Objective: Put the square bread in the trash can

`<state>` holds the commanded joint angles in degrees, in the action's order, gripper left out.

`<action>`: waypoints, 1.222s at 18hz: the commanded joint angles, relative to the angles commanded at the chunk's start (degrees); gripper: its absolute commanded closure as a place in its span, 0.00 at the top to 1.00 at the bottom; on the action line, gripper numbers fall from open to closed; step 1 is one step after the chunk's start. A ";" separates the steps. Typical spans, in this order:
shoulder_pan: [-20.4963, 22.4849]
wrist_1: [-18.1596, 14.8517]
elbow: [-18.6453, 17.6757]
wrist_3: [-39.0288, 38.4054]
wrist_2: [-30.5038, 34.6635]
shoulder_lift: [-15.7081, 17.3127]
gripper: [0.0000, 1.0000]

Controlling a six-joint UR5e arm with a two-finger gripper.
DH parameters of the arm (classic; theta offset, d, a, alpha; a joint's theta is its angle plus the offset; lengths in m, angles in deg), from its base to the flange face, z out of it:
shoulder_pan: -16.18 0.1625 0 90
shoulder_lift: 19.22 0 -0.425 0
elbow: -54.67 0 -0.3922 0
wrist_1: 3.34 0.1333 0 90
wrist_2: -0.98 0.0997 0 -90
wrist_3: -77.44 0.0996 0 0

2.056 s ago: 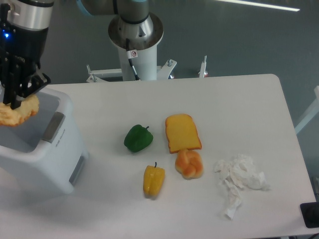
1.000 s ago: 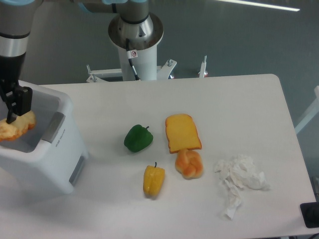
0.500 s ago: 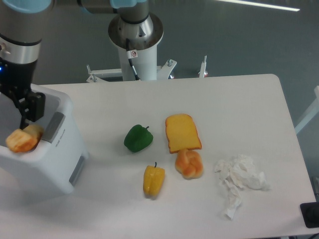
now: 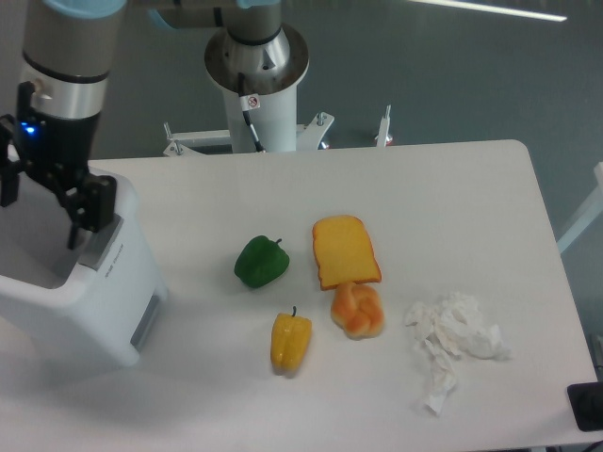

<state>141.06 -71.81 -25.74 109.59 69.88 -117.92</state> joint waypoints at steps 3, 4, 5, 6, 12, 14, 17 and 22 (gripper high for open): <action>4.92 0.09 -0.35 7.28 2.28 0.18 1.00; 6.85 0.09 -0.53 11.32 2.73 0.09 1.00; 8.70 0.00 -0.79 15.10 3.25 0.00 1.00; 10.46 0.17 -1.40 18.62 3.95 -0.26 1.00; 18.28 0.35 -4.84 35.07 13.54 -5.00 1.00; 20.40 0.35 -4.84 39.81 14.15 -7.28 1.00; 22.42 0.79 -4.05 49.30 16.95 -10.62 1.00; 24.27 0.79 -3.08 54.51 20.75 -14.06 1.00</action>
<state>165.33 -71.02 -28.82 164.11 90.63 -131.98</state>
